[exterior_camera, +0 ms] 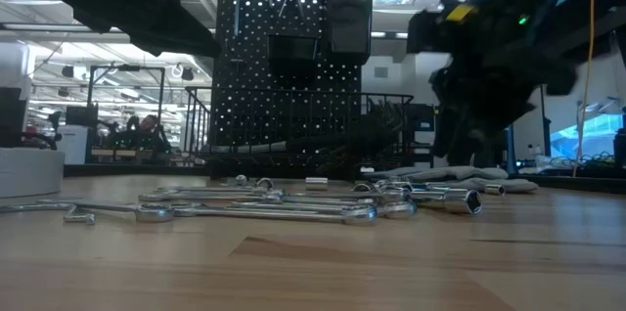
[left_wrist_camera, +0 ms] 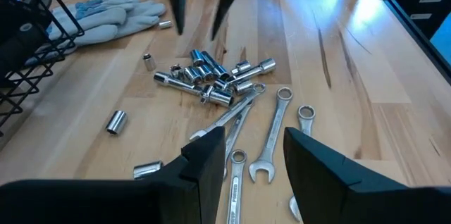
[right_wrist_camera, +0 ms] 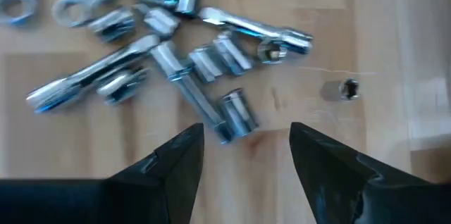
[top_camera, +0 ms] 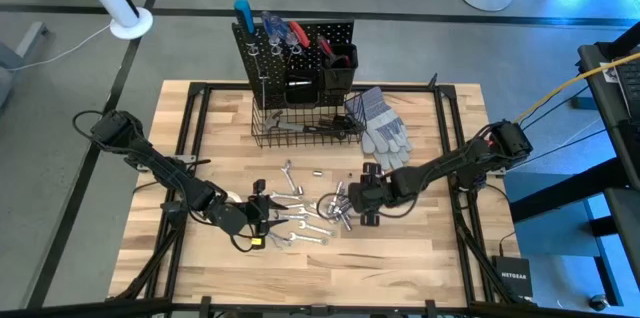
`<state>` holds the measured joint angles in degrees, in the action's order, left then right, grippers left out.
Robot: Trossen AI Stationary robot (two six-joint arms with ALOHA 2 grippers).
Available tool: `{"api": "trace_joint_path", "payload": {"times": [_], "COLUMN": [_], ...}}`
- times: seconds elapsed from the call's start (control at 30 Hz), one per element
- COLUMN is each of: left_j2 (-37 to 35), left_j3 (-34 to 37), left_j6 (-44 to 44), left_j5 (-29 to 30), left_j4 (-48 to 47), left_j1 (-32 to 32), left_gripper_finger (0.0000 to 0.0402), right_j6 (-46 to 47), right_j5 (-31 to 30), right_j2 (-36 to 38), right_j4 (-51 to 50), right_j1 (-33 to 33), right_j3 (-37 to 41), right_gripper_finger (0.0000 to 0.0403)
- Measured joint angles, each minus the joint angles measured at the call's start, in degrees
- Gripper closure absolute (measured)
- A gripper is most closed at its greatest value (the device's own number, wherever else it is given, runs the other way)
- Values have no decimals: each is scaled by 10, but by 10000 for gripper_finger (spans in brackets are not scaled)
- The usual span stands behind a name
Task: Hang tools onto peg board
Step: Put the socket into the left black bin on the peg board
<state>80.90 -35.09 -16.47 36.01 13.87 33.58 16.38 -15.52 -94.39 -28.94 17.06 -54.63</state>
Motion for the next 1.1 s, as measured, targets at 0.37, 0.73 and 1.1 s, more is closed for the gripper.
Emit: {"api": "trace_joint_path", "payload": {"times": [0.37, 0.73, 1.1], "left_j2": [0, 0, 1], "left_j3": [0, 0, 0], "left_j6": [0, 0, -4], "left_j5": [0, 0, 0], "left_j4": [-1, -5, -13], "left_j1": [1, 1, 0], "left_gripper_finger": [265, 265, 265], "right_j6": [-62, -77, -97], "right_j5": [42, 41, 63], "right_j2": [-4, -11, -30], "right_j4": [80, 113, 132], "right_j1": [-46, -64, -97], "right_j3": [39, 70, 71], "right_gripper_finger": [188, 209, 275]}}
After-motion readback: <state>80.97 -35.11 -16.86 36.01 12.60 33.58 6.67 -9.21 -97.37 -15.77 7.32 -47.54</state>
